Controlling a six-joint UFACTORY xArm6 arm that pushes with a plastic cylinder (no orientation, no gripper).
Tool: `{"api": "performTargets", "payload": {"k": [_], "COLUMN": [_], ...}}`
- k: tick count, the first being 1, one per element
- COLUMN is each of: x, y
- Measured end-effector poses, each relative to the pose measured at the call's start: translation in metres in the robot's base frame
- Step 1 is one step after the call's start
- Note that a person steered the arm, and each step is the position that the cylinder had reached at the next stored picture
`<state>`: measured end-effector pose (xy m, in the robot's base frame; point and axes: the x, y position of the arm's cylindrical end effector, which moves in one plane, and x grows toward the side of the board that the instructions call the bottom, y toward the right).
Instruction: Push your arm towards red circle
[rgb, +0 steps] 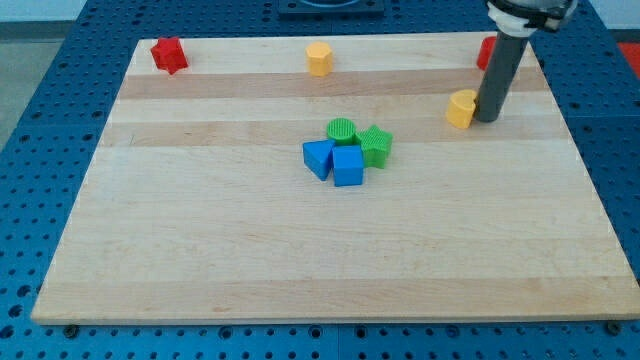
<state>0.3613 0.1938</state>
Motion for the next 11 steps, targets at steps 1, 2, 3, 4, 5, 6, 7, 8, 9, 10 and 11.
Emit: {"api": "performTargets", "payload": {"k": [1, 2, 3, 4, 5, 6, 7, 8, 9, 10, 11], "x": [-0.003, -0.004, -0.005, -0.005, -0.005, -0.005, -0.009, -0.018, -0.030, -0.053, -0.075], "y": [-0.008, -0.011, -0.010, 0.006, 0.025, 0.049, 0.068, 0.083, 0.091, 0.091, 0.091]}}
